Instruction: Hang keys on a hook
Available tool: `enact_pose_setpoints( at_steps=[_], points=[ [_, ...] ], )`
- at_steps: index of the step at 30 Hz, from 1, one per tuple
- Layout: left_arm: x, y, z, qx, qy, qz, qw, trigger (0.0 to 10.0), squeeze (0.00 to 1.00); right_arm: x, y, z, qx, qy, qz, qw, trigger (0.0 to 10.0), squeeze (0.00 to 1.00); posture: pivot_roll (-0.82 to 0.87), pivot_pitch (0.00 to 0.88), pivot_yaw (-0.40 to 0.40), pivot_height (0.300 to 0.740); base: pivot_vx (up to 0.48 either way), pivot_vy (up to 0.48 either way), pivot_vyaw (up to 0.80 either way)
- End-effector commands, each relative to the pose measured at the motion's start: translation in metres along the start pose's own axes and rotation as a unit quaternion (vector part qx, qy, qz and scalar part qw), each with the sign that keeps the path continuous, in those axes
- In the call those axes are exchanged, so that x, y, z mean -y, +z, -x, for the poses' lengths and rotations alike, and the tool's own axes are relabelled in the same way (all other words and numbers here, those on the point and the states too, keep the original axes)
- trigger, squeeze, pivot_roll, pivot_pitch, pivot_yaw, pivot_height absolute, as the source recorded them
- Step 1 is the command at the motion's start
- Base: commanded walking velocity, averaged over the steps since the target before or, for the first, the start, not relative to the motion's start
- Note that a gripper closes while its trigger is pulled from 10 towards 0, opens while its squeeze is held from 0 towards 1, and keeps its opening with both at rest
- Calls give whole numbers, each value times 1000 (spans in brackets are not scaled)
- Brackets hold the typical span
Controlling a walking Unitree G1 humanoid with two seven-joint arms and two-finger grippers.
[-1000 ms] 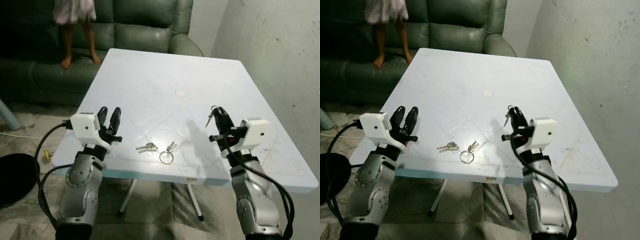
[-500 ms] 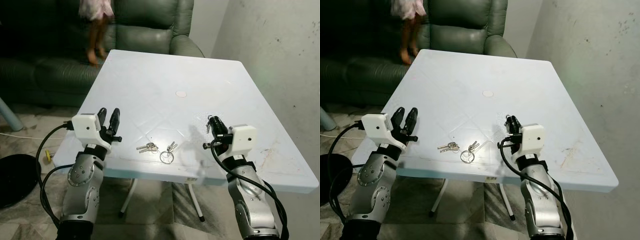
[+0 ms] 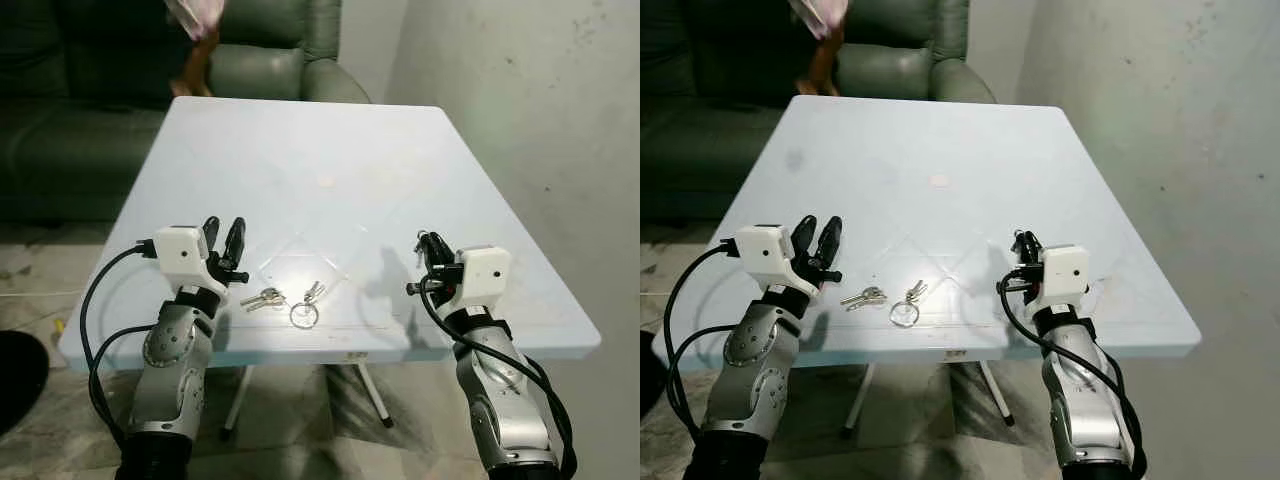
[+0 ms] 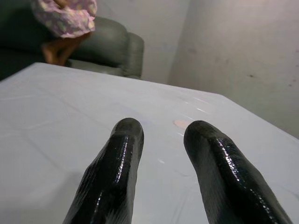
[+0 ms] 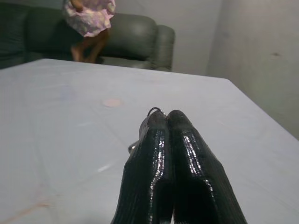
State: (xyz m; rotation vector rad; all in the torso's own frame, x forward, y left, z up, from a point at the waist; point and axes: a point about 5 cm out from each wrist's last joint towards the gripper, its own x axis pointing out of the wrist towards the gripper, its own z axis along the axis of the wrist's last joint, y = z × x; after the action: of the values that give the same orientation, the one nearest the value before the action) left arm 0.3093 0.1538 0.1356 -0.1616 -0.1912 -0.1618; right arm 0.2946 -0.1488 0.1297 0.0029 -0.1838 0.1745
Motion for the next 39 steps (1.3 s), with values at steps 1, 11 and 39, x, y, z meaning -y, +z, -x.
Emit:
enact_pose_setpoints(
  at_steps=[1, 11, 39],
  points=[
    [1, 1, -3, 2, -1, -4, 1000, 10000, 0, 2, -1, 0, -5, -3, 1, 1000, 10000, 0, 114, 0, -73, 740, 0, 0, -756],
    [0, -2, -4, -4, 2, 13, 1000, 10000, 0, 3, -2, 1, -7, -4, 4, 1000, 10000, 0, 107, 0, -71, 740, 0, 0, -756],
    [-3, -7, -8, -29, 27, 31, 999, 10000, 0, 2, -4, 4, -13, -3, 4, 1000, 10000, 0, 105, 0, -73, 740, 0, 99, -756]
  ],
)
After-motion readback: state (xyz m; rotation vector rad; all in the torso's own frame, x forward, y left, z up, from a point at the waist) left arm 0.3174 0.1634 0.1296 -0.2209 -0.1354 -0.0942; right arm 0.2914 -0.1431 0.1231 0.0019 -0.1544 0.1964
